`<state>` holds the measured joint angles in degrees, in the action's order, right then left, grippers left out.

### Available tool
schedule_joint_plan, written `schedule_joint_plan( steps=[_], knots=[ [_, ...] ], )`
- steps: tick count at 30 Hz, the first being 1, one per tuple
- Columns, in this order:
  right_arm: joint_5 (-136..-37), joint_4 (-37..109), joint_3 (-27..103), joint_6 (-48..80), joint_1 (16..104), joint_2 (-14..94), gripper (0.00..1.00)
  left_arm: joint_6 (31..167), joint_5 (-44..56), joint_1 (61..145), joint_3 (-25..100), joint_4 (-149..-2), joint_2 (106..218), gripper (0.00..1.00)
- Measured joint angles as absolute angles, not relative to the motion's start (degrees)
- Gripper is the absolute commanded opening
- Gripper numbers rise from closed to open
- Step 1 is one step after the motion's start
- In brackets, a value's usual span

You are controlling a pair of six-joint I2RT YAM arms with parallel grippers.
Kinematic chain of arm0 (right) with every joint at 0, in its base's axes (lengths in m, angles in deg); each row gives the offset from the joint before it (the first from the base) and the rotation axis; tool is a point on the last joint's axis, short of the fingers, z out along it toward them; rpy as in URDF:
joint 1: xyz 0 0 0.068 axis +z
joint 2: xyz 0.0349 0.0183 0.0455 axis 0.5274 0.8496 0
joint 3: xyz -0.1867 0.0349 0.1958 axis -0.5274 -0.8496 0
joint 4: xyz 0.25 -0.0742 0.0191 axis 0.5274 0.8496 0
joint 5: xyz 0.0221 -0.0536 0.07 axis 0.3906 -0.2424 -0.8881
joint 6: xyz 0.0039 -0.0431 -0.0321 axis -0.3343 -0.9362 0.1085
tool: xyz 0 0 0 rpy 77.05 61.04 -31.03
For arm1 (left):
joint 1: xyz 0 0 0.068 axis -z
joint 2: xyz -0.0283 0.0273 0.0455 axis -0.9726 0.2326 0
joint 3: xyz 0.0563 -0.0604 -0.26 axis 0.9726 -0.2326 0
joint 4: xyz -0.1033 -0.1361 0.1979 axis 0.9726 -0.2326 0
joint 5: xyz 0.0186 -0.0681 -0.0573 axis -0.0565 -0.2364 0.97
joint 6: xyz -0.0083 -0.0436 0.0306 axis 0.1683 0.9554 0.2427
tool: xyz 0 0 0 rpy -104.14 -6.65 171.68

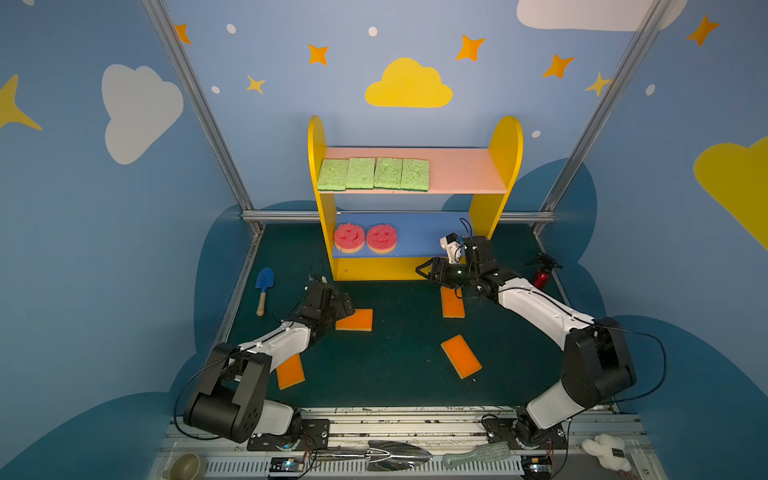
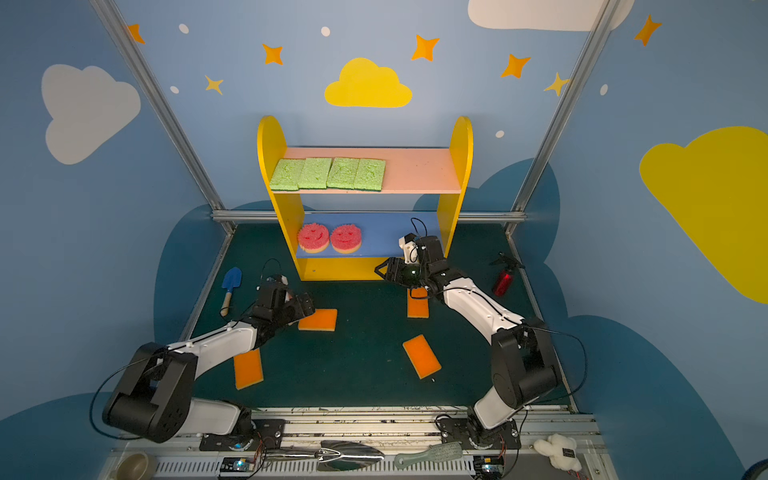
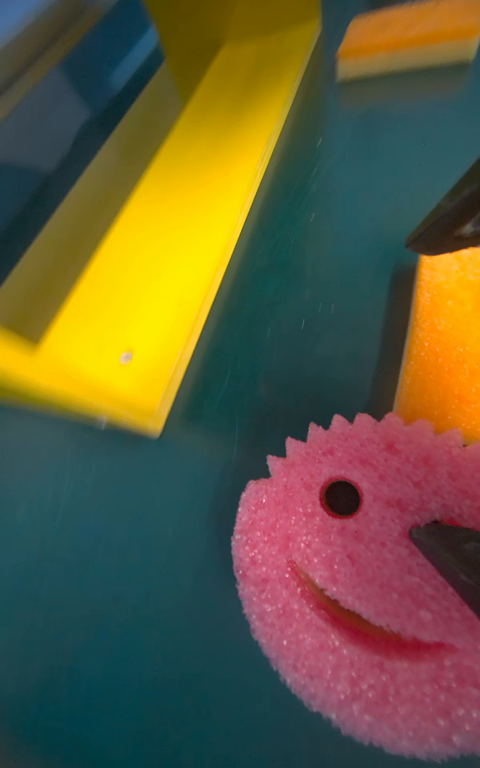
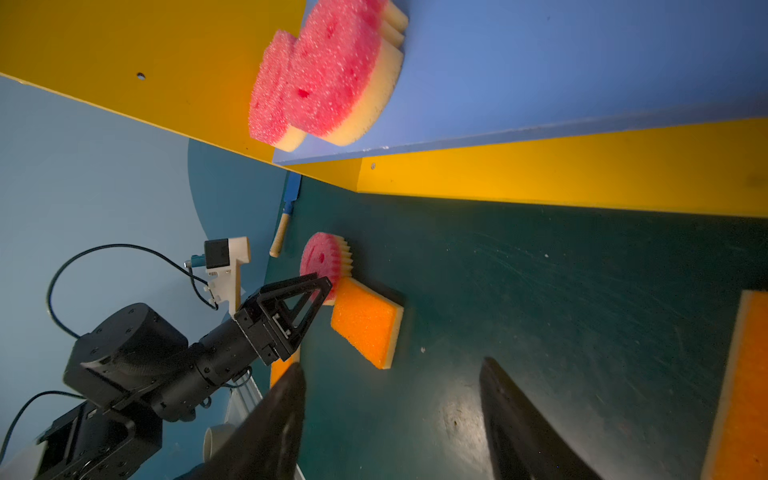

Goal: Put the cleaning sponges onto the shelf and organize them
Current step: 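Withdraw the right gripper while the left gripper reaches for a third pink smiley sponge, then grasp the pink smiley sponge with the left gripper and lift it toward the right gripper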

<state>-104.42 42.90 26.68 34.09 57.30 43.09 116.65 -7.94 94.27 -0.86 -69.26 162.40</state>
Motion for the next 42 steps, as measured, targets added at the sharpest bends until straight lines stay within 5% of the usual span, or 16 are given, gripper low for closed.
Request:
schedule_joint_plan(
  steps=[9,18,23,25,28,42],
  knots=[
    [-105.56,44.78,21.63,34.16,53.15,39.85,0.65,120.17,-5.6,108.69,7.31,-61.79,173.66,0.95],
    [-107.17,44.81,18.63,34.18,48.93,38.28,0.65,120.89,-1.6,113.72,12.01,-68.69,174.01,0.96],
    [-107.42,44.81,18.44,34.18,48.91,38.26,0.65,118.29,-3.96,113.68,14.04,-79.36,167.58,0.85],
    [-107.46,44.76,18.33,34.18,48.91,38.26,0.65,117.39,-5.82,113.13,14.79,-82.18,164.41,0.66],
    [-107.52,44.76,18.04,34.22,48.91,38.26,0.65,116.19,-7.24,111.34,14.31,-83.56,161.4,0.53],
    [-108.22,44.76,17.67,34.27,48.89,38.23,0.65,113.63,-2.54,101.15,12.03,-84.43,169.16,0.53]
  ],
)
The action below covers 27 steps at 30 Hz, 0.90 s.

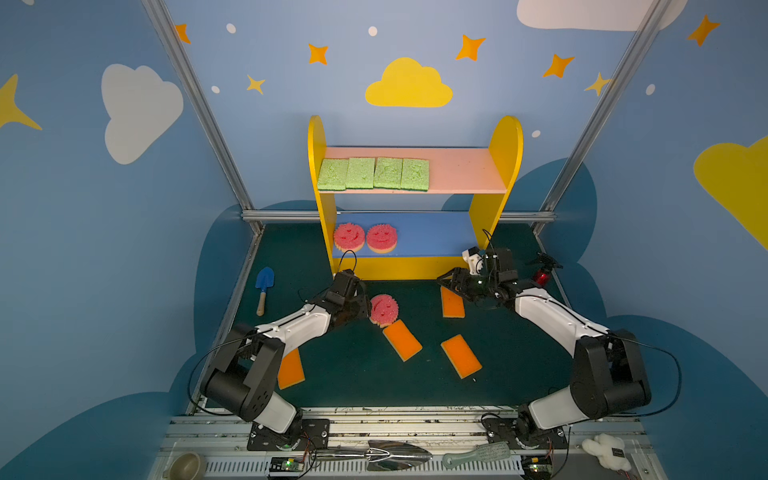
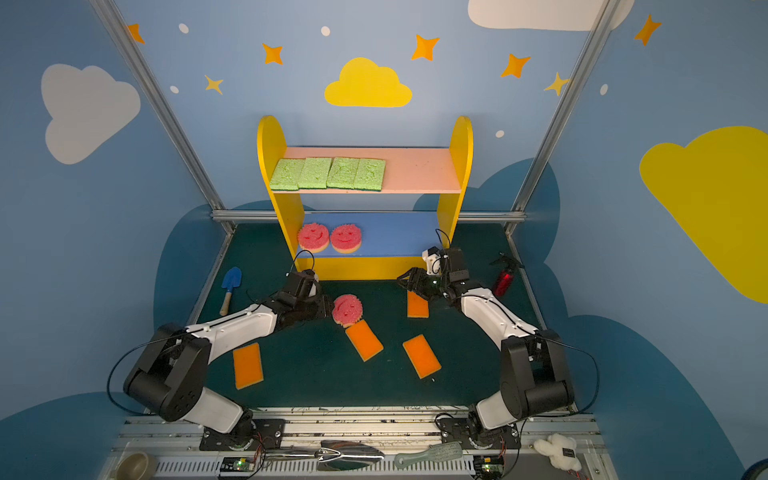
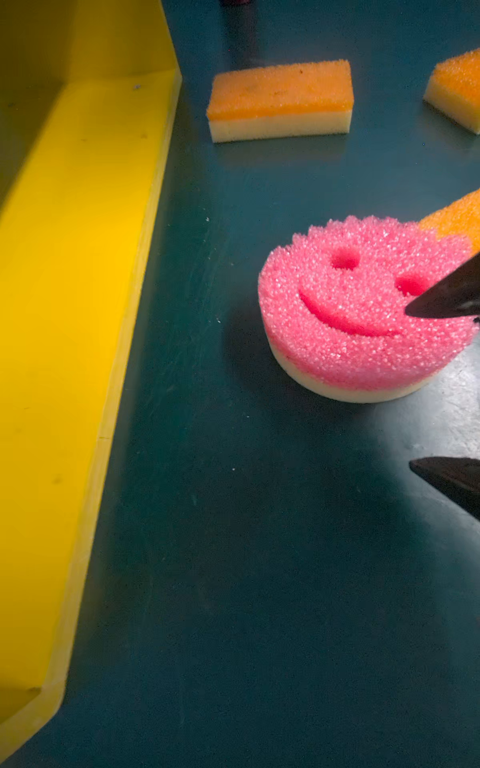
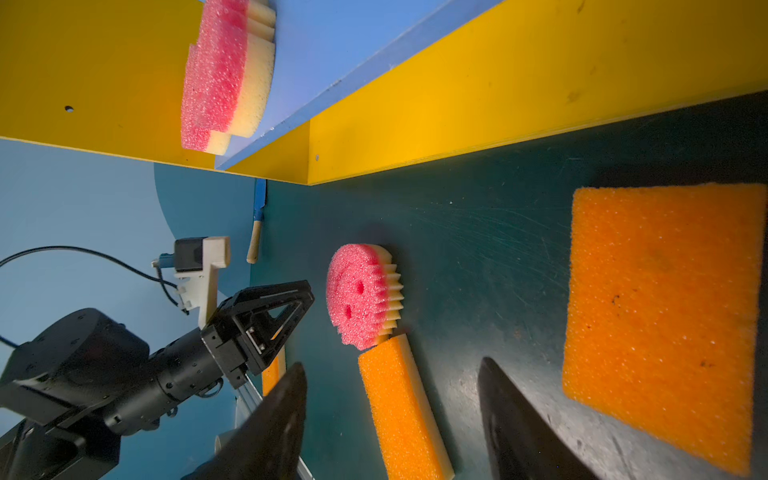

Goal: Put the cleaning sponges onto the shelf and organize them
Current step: 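Grasp the pink smiley sponge with the left gripper and lift it toward the right gripper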

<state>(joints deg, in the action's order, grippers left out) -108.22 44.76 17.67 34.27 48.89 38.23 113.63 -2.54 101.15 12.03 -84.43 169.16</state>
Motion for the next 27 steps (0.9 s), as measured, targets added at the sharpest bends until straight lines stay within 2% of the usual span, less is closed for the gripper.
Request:
schedule_joint_plan(
  steps=[12,23,27],
  knots=[
    [-108.62,44.76,17.67,34.24,48.89,38.23,0.64,112.08,2.49,99.62,14.26,-82.27,175.71,0.5],
    [-108.86,44.81,17.67,34.11,48.8,38.37,0.64,111.84,6.95,99.14,15.9,-78.27,178.64,0.08],
    [-108.97,44.83,17.67,34.11,48.8,38.37,0.64,112.21,7.93,99.03,15.88,-77.5,178.95,0.03]
  ],
)
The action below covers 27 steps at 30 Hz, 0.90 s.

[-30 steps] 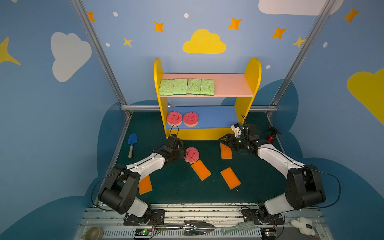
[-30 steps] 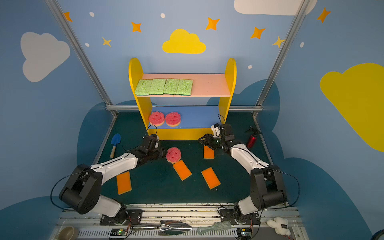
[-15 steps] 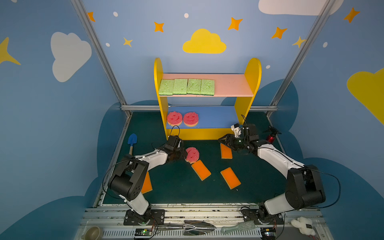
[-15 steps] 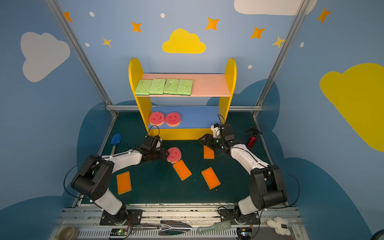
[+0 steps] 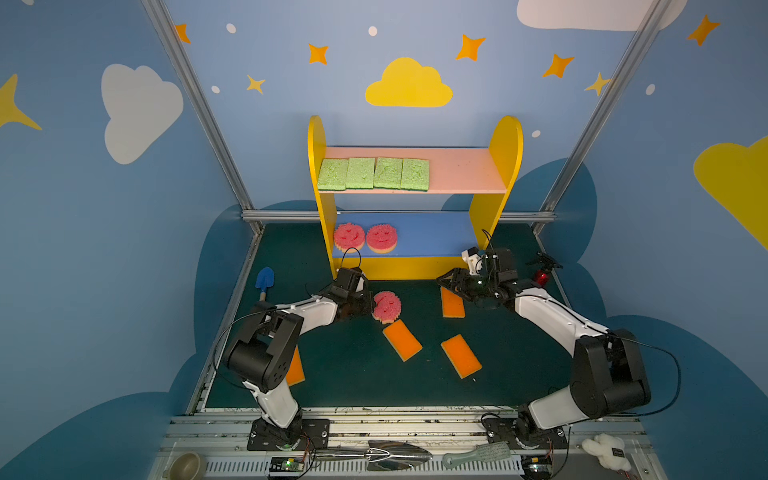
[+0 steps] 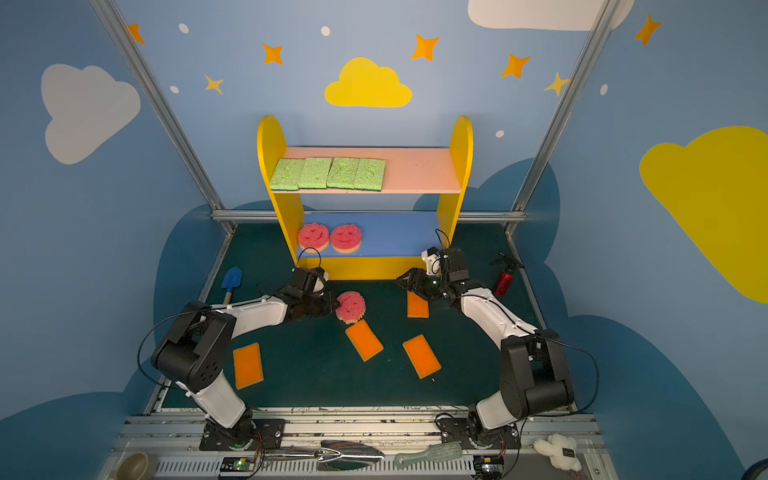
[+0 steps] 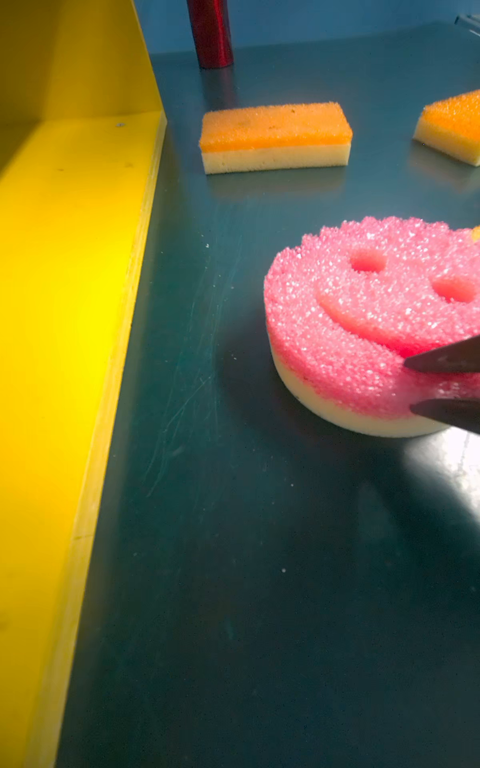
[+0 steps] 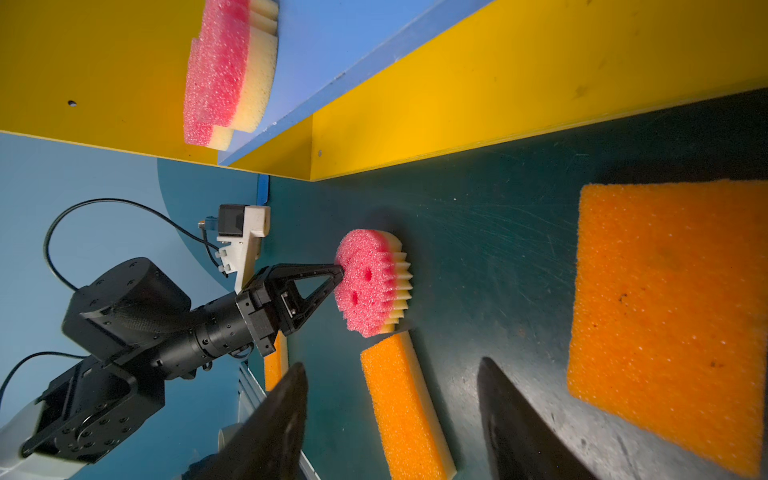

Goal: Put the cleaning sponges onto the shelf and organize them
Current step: 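Grasp the pink smiley sponge with the left gripper and lift it toward the right gripper, then hand the pink sponge from the left gripper to the right gripper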

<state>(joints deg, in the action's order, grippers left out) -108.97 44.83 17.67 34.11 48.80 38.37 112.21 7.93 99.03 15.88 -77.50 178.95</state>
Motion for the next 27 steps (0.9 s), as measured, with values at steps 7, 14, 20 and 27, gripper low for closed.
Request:
schedule_joint_plan(
  steps=[7,14,20,27],
  knots=[
    [-109.54,44.85,17.67,34.11,48.82,38.37,0.65,112.65,8.7,99.03,14.94,-77.13,178.01,0.03],
    [-112.75,44.46,17.67,33.81,51.16,38.69,0.77,114.51,11.58,98.14,12.78,-76.76,171.69,0.03],
    [-117.19,40.76,17.72,34.44,57.0,42.13,0.8,115.75,14.29,97.54,11.49,-76.48,167.65,0.03],
    [-124.07,32.04,18.02,40.39,60.78,49.99,0.73,116.63,15.58,97.48,9.89,-76.96,162.8,0.03]
  ],
)
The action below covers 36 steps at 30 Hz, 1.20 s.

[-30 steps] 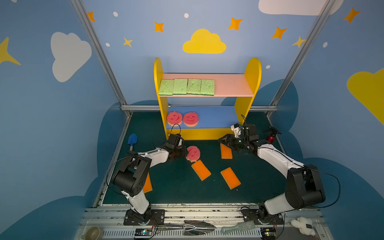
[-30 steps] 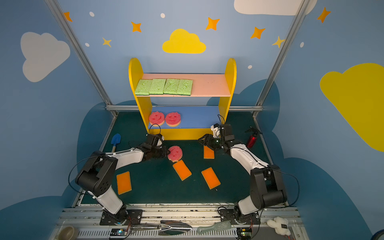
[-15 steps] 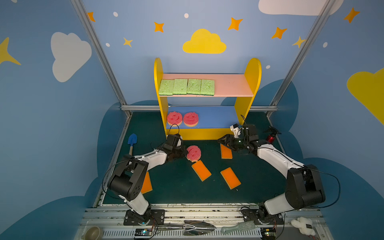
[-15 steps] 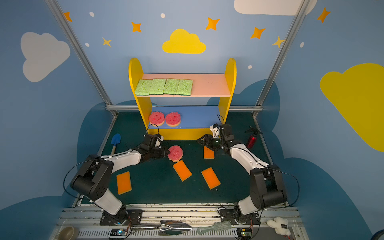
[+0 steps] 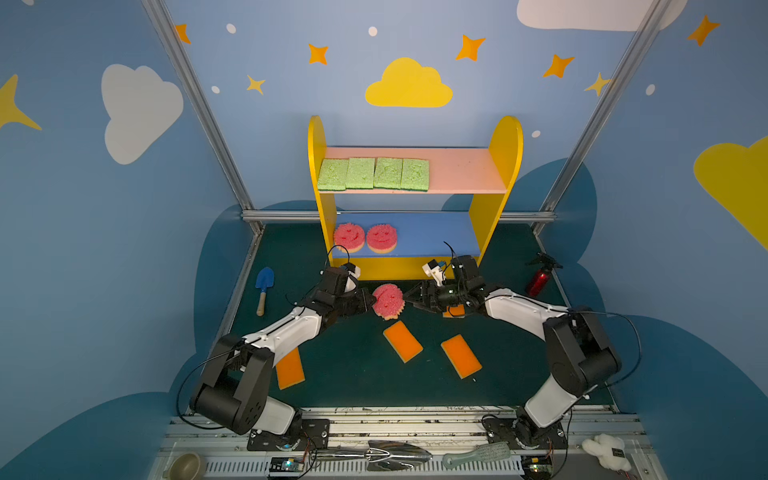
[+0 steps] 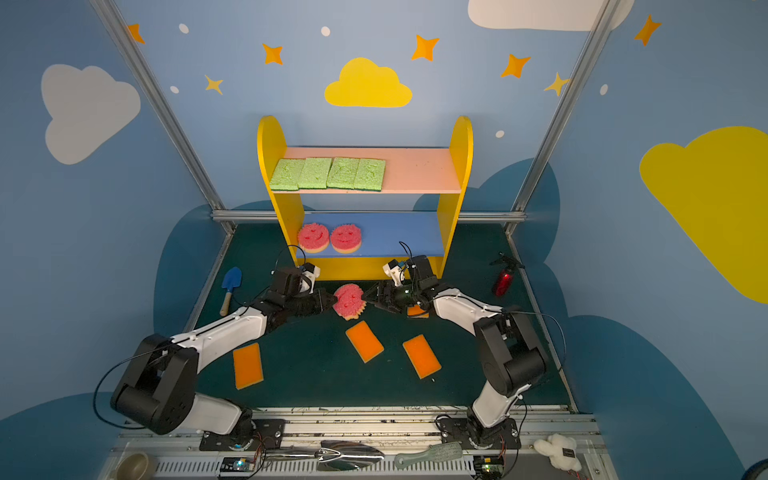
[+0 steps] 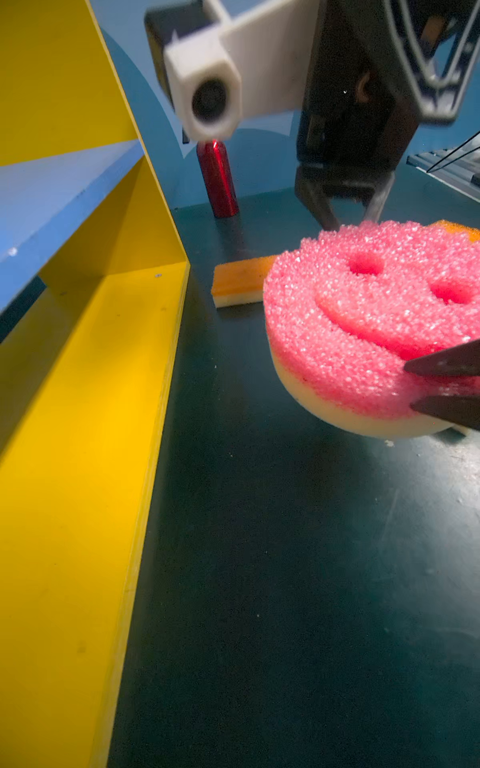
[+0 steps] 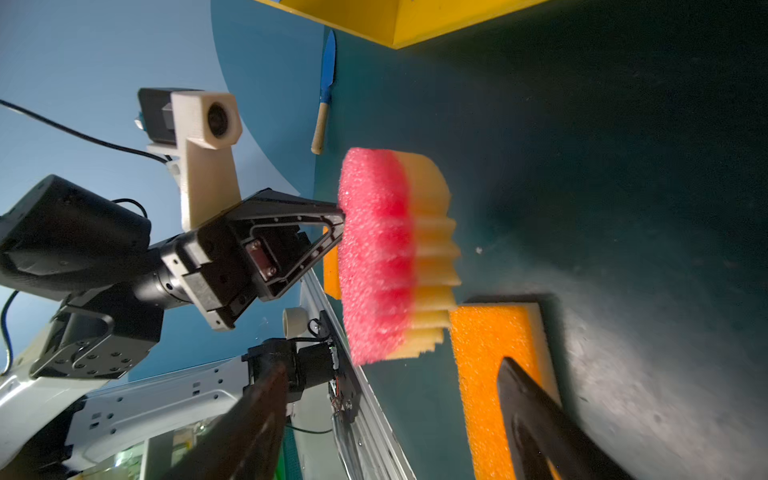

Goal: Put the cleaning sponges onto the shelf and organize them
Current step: 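Hand the pink sponge from the left gripper to the right gripper, then carry the pink sponge with the right gripper onto the blue shelf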

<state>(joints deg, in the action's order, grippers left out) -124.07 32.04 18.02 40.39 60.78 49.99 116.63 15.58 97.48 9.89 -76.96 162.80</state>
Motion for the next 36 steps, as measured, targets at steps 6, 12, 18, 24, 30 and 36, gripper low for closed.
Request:
schedule_joint_plan(
  steps=[6,12,18,24,30,36],
  knots=[
    [-127.09,26.64,18.83,44.6,62.37,53.25,0.61,117.7,16.74,96.82,8.54,-76.54,160.81,0.03],
    [-128.35,23.34,19.51,47.29,62.85,54.43,0.49,118.79,17.94,96.45,7.88,-75.89,160.83,0.03],
    [-129.08,22.1,19.75,48.8,62.74,55.74,0.27,120.15,18.99,96.36,6.92,-73.66,161.27,0.23],
    [-129.25,21.88,20.54,49.11,61.94,55.7,0.25,120.21,17.9,95.4,6.39,-73.87,161.44,0.99],
    [-128.44,22.47,20.6,48.93,61.21,55.06,0.24,119.69,16.43,96.47,4.19,-73.85,157.84,0.99],
    [-124.94,24.15,20.54,48.49,57.48,50.04,0.25,119.32,14.51,96.61,-0.03,-73.44,154.53,0.99]
  ],
)
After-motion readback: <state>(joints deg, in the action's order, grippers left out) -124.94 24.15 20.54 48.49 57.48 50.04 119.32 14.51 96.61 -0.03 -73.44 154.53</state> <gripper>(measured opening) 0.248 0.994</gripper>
